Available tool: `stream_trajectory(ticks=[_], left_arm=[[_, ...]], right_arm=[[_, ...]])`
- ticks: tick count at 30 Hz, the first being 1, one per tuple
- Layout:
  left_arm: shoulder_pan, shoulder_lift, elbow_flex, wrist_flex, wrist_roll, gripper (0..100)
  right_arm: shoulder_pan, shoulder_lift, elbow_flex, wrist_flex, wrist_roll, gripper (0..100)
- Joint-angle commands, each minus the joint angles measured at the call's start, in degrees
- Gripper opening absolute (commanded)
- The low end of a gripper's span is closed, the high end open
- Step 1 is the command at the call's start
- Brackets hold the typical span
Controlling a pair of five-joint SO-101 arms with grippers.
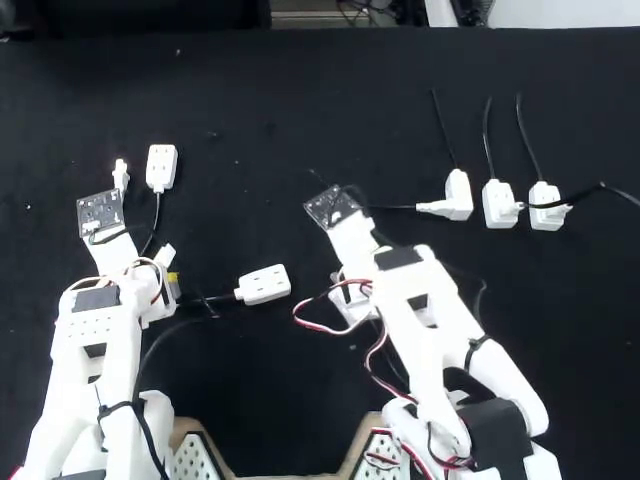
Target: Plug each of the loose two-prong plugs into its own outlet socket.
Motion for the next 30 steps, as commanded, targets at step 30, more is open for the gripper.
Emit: stream_trajectory(ticks=[30], left_arm=[[-0.7, -1.4, -0.4, -0.6, 0.3, 19]], right_arm=[[1.2, -0.9, 2.4, -5.4, 0.9, 8.0]])
